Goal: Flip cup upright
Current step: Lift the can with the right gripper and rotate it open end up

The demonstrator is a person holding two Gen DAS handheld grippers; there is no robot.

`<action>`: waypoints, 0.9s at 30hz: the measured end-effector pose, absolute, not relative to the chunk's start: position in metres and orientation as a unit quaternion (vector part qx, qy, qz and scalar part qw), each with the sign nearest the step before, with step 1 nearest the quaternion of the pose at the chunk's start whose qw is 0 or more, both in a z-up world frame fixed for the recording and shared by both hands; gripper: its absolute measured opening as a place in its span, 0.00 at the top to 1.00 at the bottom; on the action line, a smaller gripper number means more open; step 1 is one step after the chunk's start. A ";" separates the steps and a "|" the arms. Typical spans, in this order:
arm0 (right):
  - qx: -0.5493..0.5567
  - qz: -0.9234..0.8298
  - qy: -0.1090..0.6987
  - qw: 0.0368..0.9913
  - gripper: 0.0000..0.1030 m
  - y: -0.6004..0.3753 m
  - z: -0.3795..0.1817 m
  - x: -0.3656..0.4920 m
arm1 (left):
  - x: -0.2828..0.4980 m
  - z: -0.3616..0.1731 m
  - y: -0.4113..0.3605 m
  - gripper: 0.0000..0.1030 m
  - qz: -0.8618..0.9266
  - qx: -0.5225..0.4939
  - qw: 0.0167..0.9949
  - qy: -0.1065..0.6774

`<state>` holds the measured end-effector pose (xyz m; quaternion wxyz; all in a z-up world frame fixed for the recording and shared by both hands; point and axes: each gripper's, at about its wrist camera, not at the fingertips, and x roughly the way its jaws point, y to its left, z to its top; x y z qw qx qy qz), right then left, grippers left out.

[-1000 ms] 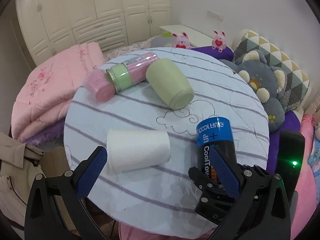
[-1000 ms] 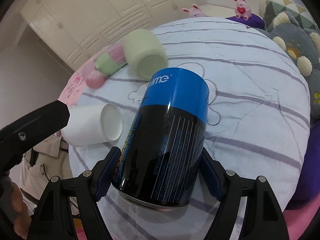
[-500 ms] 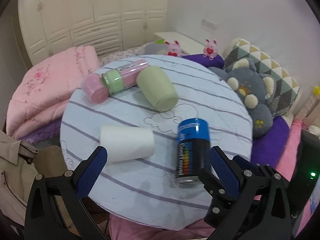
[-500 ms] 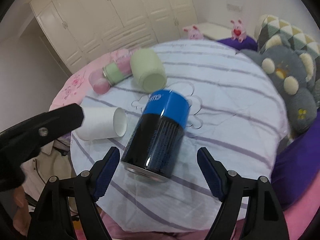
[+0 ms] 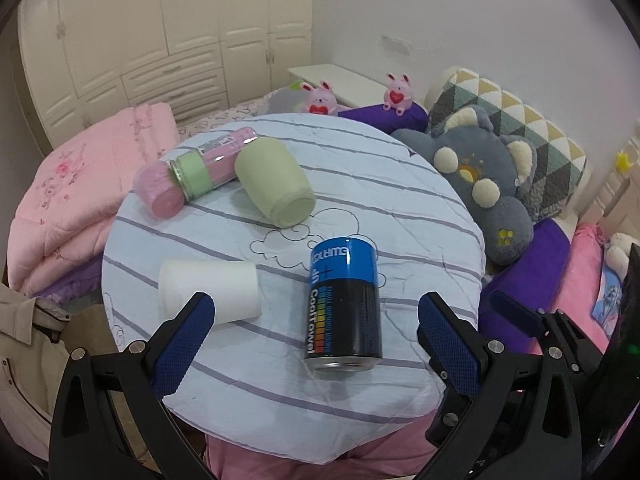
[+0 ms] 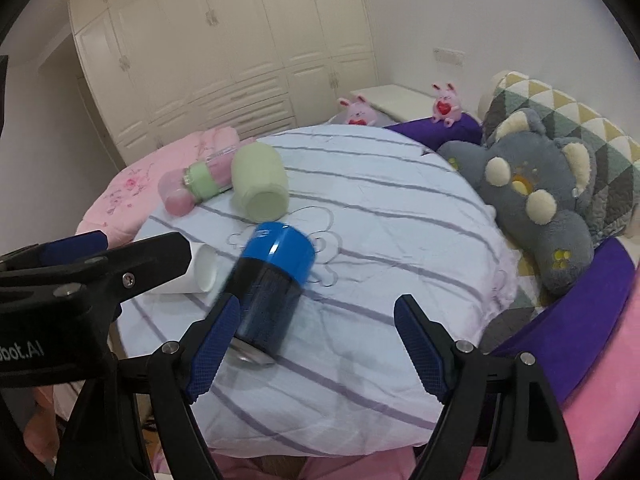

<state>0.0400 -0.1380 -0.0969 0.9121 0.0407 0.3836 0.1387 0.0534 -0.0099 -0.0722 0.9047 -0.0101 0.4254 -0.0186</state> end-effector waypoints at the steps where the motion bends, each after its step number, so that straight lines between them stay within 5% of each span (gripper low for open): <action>1: 0.039 0.137 0.382 0.913 0.21 -0.140 -0.097 0.039 | 0.055 -0.073 -0.012 0.00 -0.019 -0.009 0.904 0.426; 27: 0.059 0.110 0.428 0.895 0.21 -0.186 -0.142 0.083 | 0.124 -0.139 -0.049 0.00 0.022 0.011 0.849 0.529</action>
